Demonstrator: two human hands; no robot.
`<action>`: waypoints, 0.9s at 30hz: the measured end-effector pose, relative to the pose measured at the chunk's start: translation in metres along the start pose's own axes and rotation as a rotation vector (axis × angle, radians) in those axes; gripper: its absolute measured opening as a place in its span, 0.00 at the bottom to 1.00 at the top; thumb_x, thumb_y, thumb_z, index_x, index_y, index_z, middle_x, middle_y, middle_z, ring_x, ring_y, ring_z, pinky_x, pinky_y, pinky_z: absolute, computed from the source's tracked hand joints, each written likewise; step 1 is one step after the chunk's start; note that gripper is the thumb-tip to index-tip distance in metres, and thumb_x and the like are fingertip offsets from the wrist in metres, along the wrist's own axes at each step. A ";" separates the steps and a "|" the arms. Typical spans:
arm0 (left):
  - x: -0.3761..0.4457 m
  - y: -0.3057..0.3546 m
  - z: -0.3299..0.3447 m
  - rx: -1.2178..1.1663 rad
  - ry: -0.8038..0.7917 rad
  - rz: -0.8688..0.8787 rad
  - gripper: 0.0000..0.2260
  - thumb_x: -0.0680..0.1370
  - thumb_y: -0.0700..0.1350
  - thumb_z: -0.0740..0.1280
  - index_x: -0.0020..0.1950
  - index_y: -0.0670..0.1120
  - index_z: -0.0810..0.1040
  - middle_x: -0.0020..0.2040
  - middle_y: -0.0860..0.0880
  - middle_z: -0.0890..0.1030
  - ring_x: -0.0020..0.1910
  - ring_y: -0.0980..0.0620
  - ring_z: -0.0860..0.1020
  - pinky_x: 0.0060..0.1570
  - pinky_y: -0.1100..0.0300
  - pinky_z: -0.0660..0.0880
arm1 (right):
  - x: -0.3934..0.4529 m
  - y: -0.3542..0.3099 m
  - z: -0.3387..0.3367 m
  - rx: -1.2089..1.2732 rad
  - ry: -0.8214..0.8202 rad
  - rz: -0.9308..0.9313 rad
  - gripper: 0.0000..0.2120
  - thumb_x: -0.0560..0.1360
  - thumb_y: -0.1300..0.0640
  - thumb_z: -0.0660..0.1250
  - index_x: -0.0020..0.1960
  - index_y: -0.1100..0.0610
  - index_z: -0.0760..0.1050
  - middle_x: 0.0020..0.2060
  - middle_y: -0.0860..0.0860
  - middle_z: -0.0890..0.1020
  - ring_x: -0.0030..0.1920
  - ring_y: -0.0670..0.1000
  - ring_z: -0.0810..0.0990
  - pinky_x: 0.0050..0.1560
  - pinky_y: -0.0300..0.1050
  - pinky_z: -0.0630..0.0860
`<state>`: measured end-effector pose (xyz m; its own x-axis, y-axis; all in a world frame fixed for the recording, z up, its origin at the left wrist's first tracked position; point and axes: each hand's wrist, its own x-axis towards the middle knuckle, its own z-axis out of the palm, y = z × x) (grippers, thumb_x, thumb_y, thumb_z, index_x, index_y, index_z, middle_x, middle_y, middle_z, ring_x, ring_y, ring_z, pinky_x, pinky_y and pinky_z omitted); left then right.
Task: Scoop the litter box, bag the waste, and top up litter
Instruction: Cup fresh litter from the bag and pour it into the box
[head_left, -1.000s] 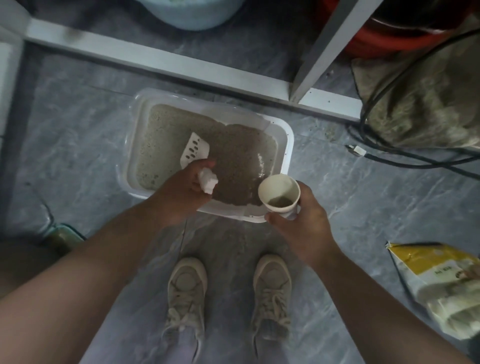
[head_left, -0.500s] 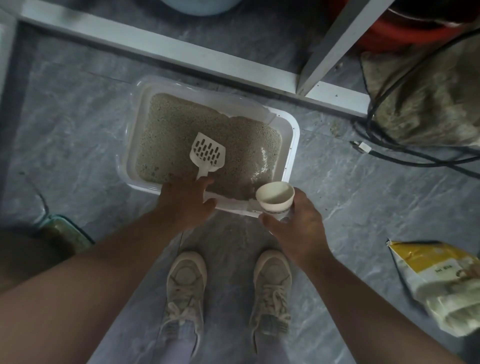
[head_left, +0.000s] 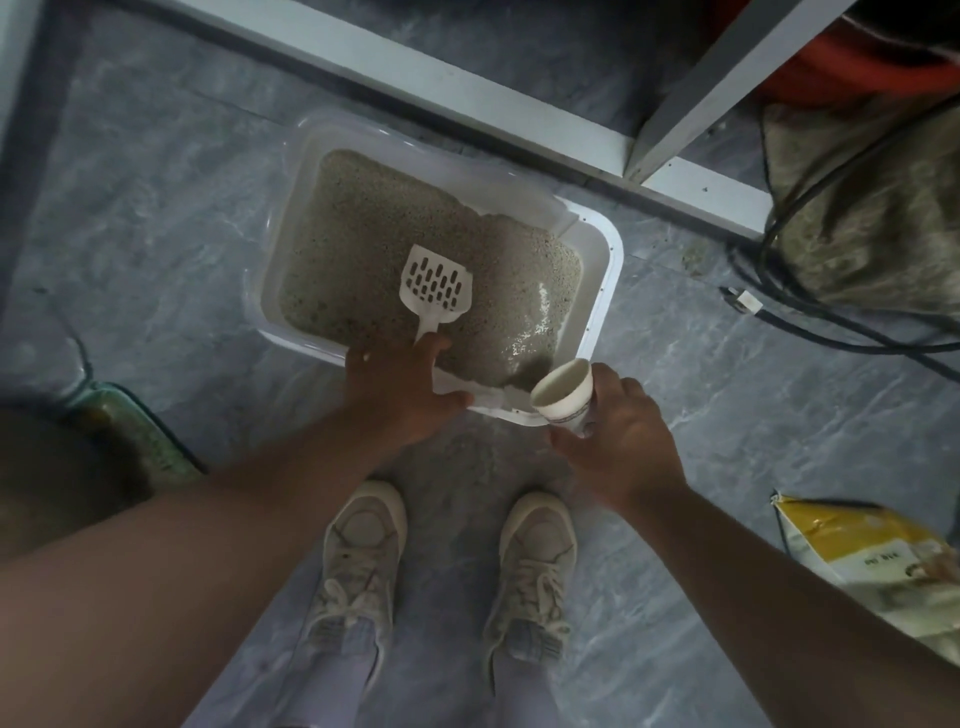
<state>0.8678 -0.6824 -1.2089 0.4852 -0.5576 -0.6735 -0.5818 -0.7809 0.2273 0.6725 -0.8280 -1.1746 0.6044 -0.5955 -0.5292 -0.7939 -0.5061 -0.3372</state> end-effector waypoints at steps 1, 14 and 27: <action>0.000 0.000 0.000 -0.016 -0.001 -0.004 0.34 0.72 0.69 0.65 0.74 0.59 0.62 0.70 0.52 0.74 0.72 0.47 0.67 0.70 0.44 0.59 | 0.000 -0.001 -0.001 -0.063 -0.032 -0.035 0.33 0.69 0.45 0.75 0.69 0.55 0.69 0.53 0.57 0.77 0.53 0.59 0.77 0.51 0.55 0.78; -0.002 -0.003 0.002 -0.060 0.024 -0.003 0.37 0.69 0.69 0.67 0.74 0.58 0.63 0.67 0.53 0.77 0.67 0.48 0.73 0.70 0.45 0.61 | 0.008 -0.006 -0.003 -0.075 -0.013 -0.008 0.31 0.68 0.44 0.75 0.66 0.53 0.70 0.52 0.57 0.77 0.52 0.60 0.77 0.51 0.55 0.78; -0.005 0.001 0.001 -0.053 -0.017 -0.025 0.39 0.70 0.68 0.66 0.78 0.59 0.58 0.71 0.52 0.73 0.72 0.48 0.69 0.74 0.43 0.54 | 0.011 -0.002 -0.004 -0.089 -0.086 -0.025 0.30 0.68 0.42 0.74 0.65 0.54 0.70 0.51 0.57 0.77 0.52 0.60 0.77 0.52 0.56 0.78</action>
<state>0.8640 -0.6799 -1.2062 0.4879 -0.5335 -0.6909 -0.5341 -0.8085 0.2471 0.6808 -0.8363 -1.1766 0.6134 -0.5283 -0.5871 -0.7669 -0.5760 -0.2830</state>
